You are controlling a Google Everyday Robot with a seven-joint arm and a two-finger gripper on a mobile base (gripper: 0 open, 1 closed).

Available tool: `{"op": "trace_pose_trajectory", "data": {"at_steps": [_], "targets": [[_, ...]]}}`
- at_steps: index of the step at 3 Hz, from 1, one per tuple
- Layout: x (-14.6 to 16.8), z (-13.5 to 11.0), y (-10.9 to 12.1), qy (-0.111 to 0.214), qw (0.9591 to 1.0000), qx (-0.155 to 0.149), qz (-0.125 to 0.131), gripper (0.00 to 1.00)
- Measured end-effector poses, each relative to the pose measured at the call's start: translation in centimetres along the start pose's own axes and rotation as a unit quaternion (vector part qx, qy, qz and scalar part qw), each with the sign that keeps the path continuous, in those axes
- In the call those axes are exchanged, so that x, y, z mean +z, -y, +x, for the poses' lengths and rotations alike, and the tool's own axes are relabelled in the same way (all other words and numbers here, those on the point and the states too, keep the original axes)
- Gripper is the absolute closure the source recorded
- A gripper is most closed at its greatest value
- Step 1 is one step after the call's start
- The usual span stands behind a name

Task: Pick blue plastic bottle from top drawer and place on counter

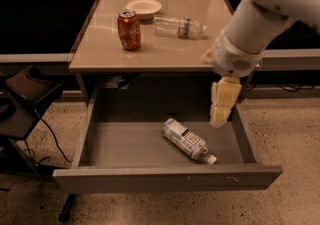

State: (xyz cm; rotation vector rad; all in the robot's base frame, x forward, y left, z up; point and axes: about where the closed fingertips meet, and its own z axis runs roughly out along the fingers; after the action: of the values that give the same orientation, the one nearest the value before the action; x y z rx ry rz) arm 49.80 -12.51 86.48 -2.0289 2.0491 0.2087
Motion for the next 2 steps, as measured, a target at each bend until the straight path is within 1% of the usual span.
{"op": "trace_pose_trajectory", "data": {"at_steps": [1, 2], "targets": [[5.8, -3.7, 1.2, 0.047, 0.9972, -0.041, -0.041, 0.00], [10.9, -4.2, 2.4, 0.076, 0.9931, -0.035, -0.082, 0.00]]}}
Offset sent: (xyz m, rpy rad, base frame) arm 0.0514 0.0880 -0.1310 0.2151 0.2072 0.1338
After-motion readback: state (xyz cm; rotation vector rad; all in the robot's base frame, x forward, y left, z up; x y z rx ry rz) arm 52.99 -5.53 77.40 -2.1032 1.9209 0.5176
